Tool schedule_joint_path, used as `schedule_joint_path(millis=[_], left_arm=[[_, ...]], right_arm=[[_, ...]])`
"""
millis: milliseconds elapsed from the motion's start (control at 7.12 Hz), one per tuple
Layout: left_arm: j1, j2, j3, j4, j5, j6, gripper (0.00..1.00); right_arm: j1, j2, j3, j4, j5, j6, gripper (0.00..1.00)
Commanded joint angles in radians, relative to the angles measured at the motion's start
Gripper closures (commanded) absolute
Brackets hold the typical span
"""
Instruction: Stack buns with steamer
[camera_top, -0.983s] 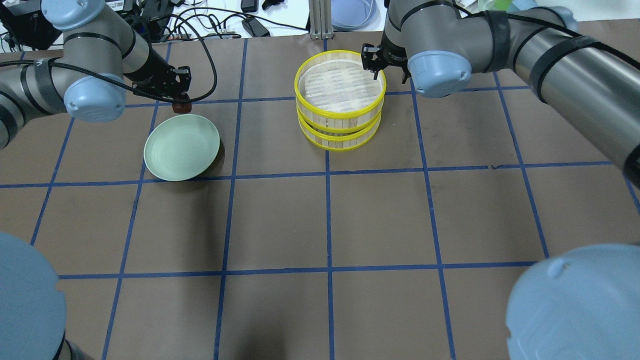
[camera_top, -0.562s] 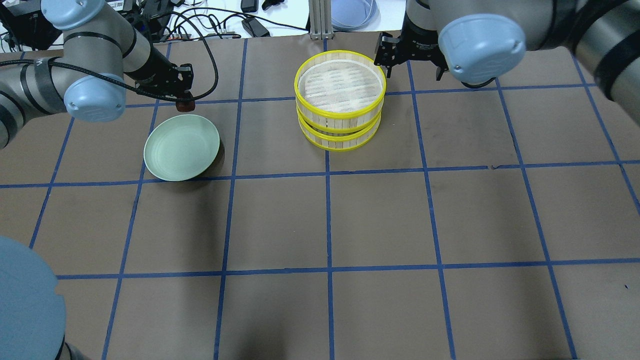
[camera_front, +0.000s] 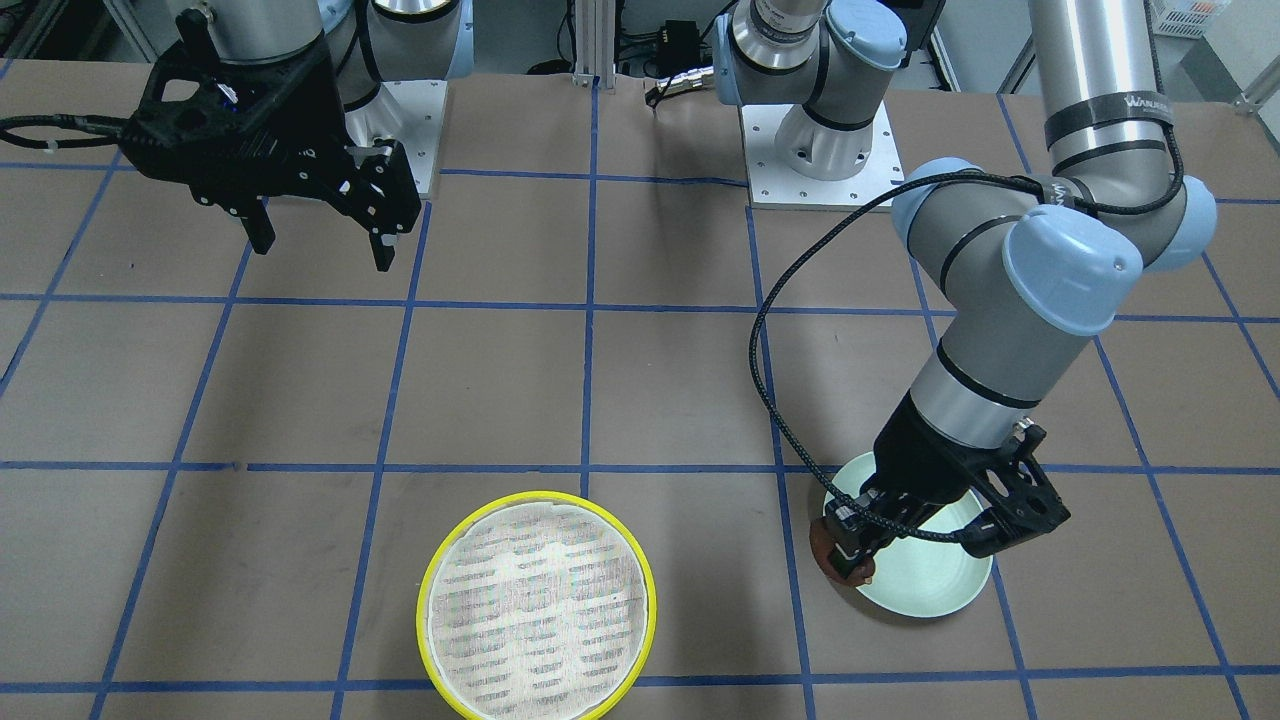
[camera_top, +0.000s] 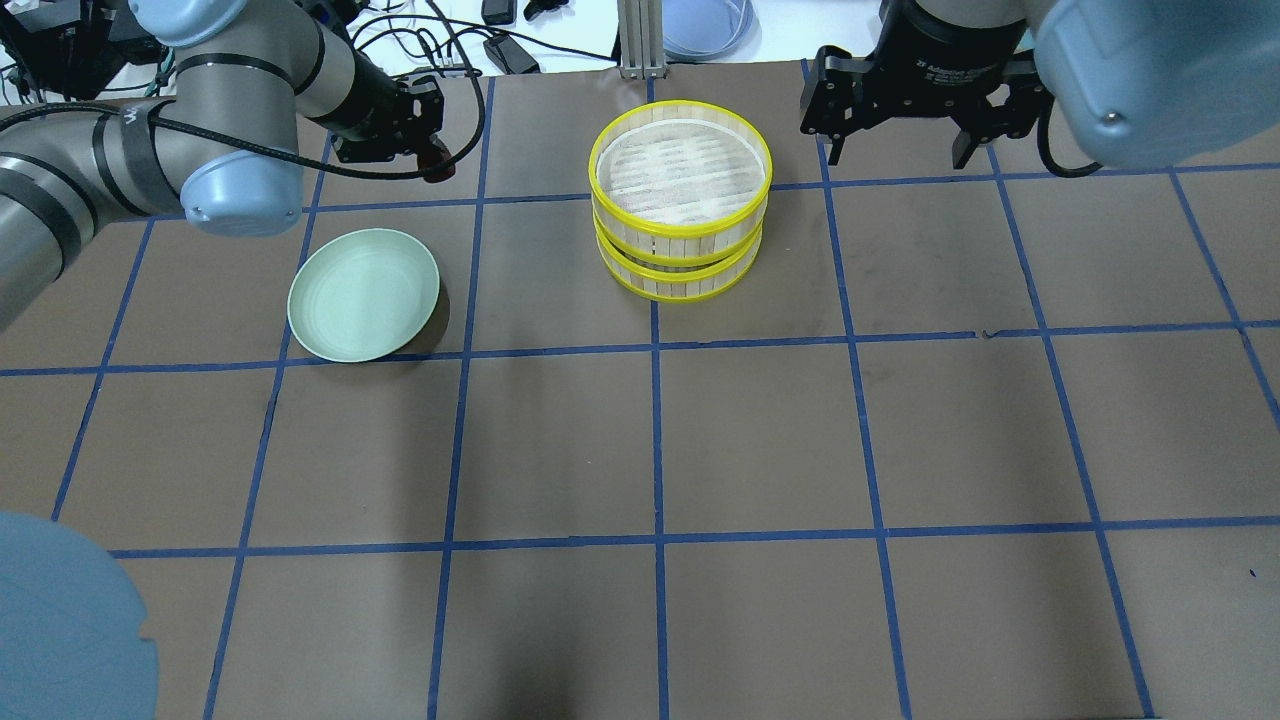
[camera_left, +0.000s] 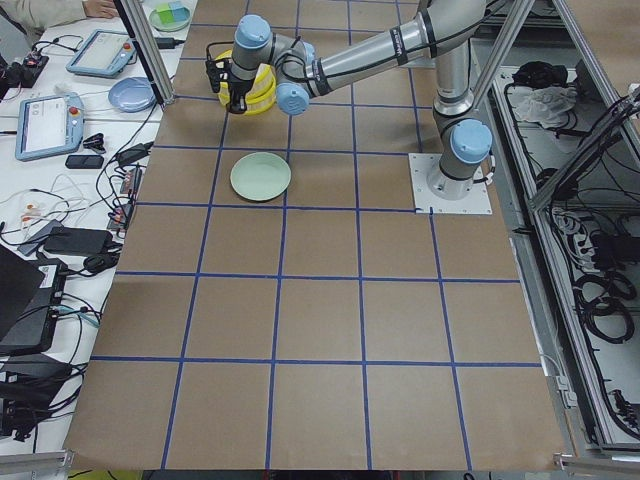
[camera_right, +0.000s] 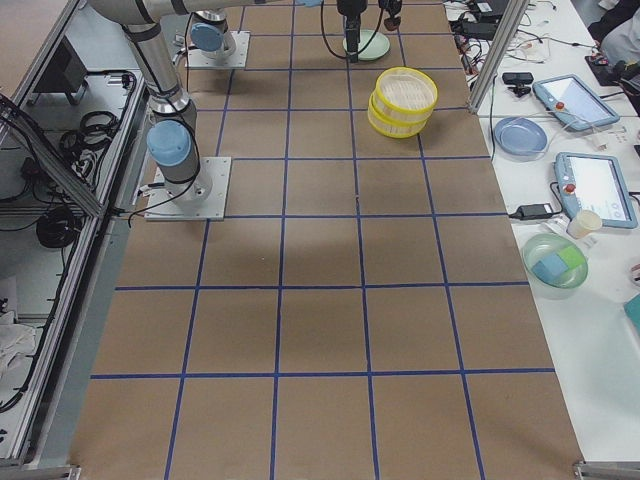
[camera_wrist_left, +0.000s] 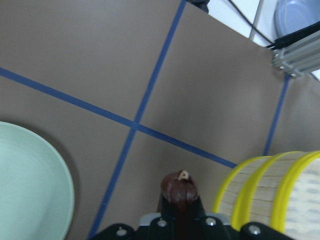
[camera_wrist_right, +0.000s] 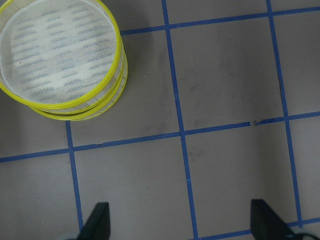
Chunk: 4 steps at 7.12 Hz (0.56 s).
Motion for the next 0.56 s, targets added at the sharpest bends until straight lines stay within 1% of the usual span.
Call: schedule_joint_path(millis=[0,140,281,421], left_arm=[[-0.060,-0.025,0.001,0.153,-0.135,-0.280,1.00],[-0.102,-0.029,0.001,0.159,-0.155,-0.366,1.00],[-0.131,-0.048,0.001,0.162,-0.160,-0.377,1.00],[-0.136,-0.075,0.001,0.186,-0.231,-0.391,1.00]], right_arm=[[0.003,-0.016,0.002,0.043,-0.003,0.002,0.00],[0.001,-0.015,0.002,0.033,0.003,0.001,0.00],[-0.001,-0.010,0.002,0.015,0.006,-0.001,0.00],[-0.002,-0.009,0.002,-0.016,-0.001,-0.002,0.00]])
